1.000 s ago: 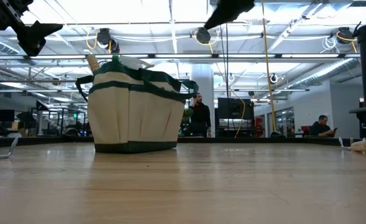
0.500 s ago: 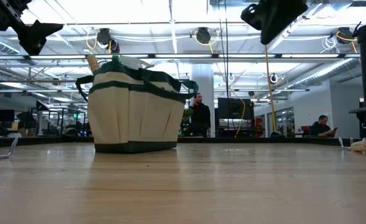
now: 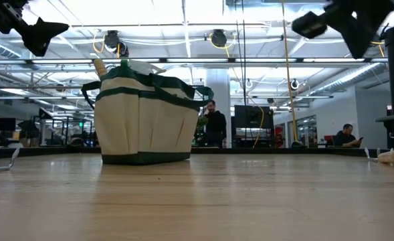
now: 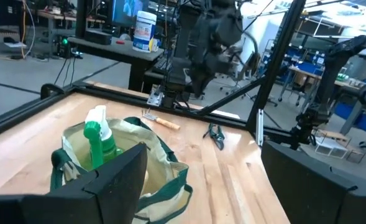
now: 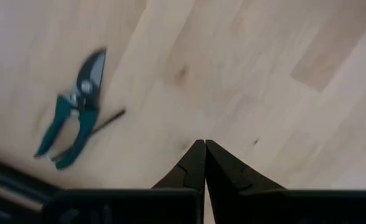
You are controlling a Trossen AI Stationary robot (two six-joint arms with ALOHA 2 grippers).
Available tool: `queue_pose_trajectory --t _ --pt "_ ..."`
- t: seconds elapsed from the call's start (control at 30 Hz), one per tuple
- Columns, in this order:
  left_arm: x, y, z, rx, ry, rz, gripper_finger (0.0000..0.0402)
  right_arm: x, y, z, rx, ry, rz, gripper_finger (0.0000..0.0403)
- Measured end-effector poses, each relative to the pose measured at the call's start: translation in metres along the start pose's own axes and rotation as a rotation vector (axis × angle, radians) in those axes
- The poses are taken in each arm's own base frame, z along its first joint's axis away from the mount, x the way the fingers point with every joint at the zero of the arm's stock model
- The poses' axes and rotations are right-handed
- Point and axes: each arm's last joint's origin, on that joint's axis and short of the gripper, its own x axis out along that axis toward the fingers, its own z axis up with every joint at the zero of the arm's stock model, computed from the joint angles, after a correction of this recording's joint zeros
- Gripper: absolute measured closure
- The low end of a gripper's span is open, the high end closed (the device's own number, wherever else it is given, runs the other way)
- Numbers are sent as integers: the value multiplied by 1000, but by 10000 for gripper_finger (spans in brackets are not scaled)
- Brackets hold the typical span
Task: Pick & Place Garden tools in Gardening bag
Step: Put the brown right hand rake into the green gardening bag
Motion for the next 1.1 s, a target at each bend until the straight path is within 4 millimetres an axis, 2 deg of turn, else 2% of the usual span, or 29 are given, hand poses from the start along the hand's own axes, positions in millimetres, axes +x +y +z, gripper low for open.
queue_pose_trajectory --t 0.23,0.43,0.73,1.0,1.1 --pt "0 0 0 -6 0 0 78 32 15 -15 -68 145 35 402" --pt "0 0 0 -8 0 0 78 50 20 -26 -87 220 48 403" --pt "0 0 0 -7 0 0 78 55 21 -30 -95 245 48 403" --pt "0 0 0 14 0 1 78 55 18 -30 -135 257 -24 402" --pt "0 0 0 15 -1 1 78 55 18 -30 -151 257 -20 389"
